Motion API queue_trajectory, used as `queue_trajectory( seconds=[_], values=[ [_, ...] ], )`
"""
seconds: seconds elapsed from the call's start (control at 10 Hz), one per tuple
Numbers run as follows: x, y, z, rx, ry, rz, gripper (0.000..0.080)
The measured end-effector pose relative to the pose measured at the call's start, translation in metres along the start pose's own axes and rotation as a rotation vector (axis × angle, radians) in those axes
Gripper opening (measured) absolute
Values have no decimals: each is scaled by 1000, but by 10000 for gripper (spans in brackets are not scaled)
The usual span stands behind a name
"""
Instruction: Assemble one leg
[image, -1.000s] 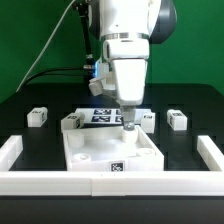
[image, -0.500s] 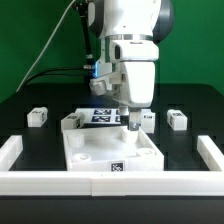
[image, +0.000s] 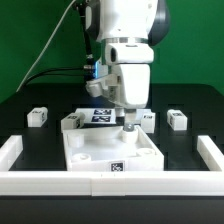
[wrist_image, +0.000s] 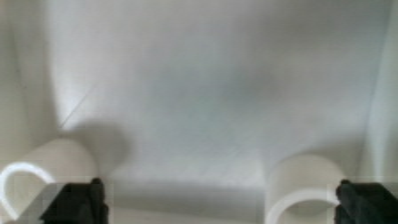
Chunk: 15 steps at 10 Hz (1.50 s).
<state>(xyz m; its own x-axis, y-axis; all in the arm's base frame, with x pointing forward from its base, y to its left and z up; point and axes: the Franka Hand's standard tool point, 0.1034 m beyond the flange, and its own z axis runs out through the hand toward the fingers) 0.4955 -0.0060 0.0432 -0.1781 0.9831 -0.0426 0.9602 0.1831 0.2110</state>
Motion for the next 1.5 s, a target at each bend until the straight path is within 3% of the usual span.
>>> queue_trajectory(
  seconds=[0.3, 0.6, 0.8, 1.0, 1.3, 1.4, 1.5],
  values=[
    [-12, -16, 1, 21, -4, 21, 650],
    [-14, -43, 24, 72, 12, 45, 650],
    [-13, -47, 28, 82, 16, 46, 650],
    [-12, -42, 27, 75, 14, 53, 650],
    [-12, -42, 27, 75, 14, 54, 263],
    [-12, -42, 27, 76, 14, 54, 263],
    [-12, -42, 28, 77, 14, 54, 87]
  ],
)
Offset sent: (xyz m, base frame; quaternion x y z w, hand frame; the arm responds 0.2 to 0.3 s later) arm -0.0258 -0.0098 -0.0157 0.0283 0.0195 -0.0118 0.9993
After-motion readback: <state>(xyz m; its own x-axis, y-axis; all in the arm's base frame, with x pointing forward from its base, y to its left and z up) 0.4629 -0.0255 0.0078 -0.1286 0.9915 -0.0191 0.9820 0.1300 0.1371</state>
